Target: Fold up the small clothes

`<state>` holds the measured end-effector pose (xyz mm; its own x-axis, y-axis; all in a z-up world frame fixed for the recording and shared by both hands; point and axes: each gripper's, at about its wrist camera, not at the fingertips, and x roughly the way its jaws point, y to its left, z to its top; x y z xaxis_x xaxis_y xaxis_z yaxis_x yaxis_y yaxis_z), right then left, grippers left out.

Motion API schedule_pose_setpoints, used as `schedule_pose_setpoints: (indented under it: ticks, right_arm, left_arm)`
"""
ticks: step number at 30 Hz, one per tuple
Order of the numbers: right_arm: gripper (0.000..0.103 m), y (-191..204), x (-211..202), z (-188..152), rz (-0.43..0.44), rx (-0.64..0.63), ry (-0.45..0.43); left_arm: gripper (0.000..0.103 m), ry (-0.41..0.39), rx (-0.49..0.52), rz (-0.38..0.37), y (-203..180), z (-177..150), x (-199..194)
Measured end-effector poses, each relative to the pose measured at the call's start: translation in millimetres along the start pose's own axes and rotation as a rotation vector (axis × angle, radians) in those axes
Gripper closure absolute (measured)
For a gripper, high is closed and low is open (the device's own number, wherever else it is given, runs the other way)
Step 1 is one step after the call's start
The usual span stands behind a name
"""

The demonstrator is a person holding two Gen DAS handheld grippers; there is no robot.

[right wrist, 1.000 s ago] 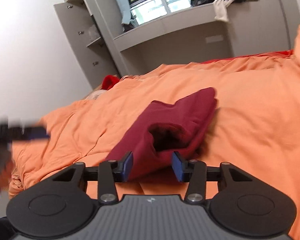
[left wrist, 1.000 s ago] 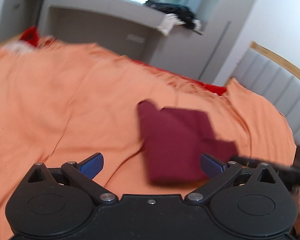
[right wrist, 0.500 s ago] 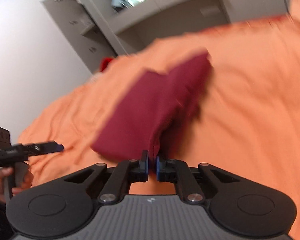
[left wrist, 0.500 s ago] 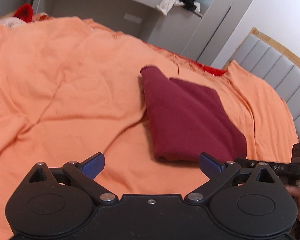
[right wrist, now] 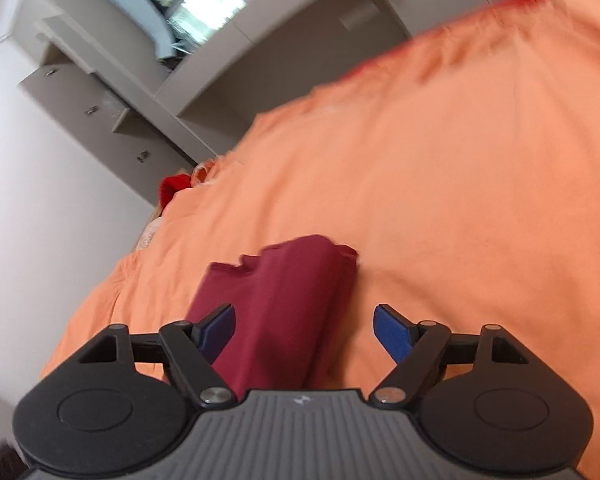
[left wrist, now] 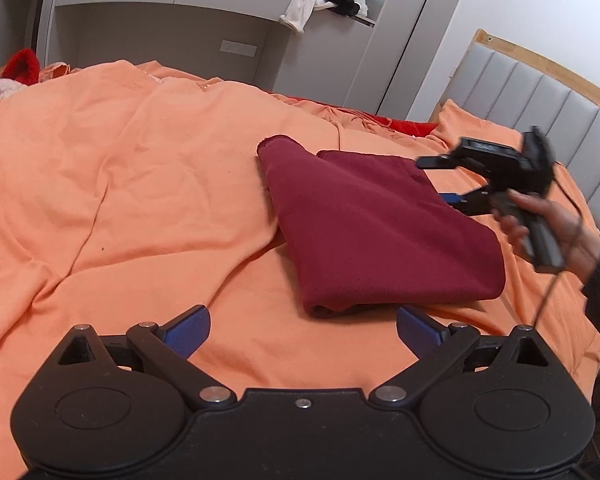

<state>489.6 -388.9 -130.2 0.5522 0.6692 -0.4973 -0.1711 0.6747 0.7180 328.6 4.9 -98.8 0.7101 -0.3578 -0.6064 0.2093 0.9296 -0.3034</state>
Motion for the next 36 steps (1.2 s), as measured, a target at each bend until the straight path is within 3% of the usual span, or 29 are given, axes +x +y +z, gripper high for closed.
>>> schedule_pose_setpoints:
  ticks: [2, 3, 5, 6, 10, 13, 16, 18, 20, 22, 24, 25, 26, 29, 31, 33, 36]
  right_arm:
    - [0.034, -8, 14, 4, 0.044, 0.022, 0.004]
    - [0.052, -9, 18, 6, 0.079, 0.019, 0.005]
    - [0.065, -8, 21, 9, 0.127, -0.001, -0.012]
    - [0.079, -5, 20, 11, 0.145, -0.027, -0.025]
    - [0.084, 19, 16, 21, 0.205, -0.164, -0.029]
    - [0.084, 34, 8, 33, 0.268, -0.225, -0.063]
    - [0.084, 14, 17, 49, 0.31, -0.141, -0.084]
    - [0.084, -13, 35, 50, 0.279, -0.04, -0.019]
    - [0.083, -40, 51, 40, 0.169, 0.02, 0.028]
    - [0.082, -59, 50, 31, 0.18, 0.063, 0.001]
    - [0.071, -61, 34, 25, 0.216, 0.094, -0.059]
    - [0.056, -58, 21, 21, 0.221, 0.086, -0.076]
    - [0.051, -51, 7, 17, 0.217, 0.053, -0.083]
    - [0.049, -23, -44, -13, 0.17, -0.102, -0.093]
    - [0.049, -6, -77, -42, 0.125, -0.151, -0.118]
    - [0.047, 11, -106, -72, 0.072, -0.197, -0.167]
    - [0.035, 41, -119, -103, -0.056, -0.258, -0.242]
  left_arm:
    - [0.003, -0.001, -0.01, 0.003, 2, 1, 0]
    - [0.003, -0.001, -0.016, 0.004, 4, 1, 0]
    - [0.003, -0.004, -0.027, 0.003, 6, 2, -1]
    - [0.003, -0.005, -0.031, 0.002, 7, 2, -2]
    - [0.003, -0.009, -0.035, 0.003, 6, 1, -3]
    - [0.003, -0.008, -0.028, 0.003, 4, 1, -2]
    - [0.003, -0.003, -0.024, 0.006, 5, 1, 0]
    - [0.003, -0.004, 0.0, 0.019, 3, 0, 0]
    - [0.003, -0.007, 0.028, 0.042, 0, 0, 0]
    - [0.003, -0.006, 0.026, 0.037, 1, 0, 0]
    - [0.003, -0.007, 0.004, 0.024, 5, 1, -2]
    - [0.003, -0.009, -0.006, 0.021, 6, 1, -3]
    - [0.003, -0.014, -0.009, 0.021, 6, 2, -5]
    - [0.003, -0.049, 0.027, 0.056, 3, 3, -8]
    - [0.002, -0.063, 0.074, 0.108, -2, 3, -7]
    - [0.002, -0.062, 0.146, 0.108, -13, 6, 1]
    - [0.002, -0.055, 0.282, 0.117, -35, 11, 20]
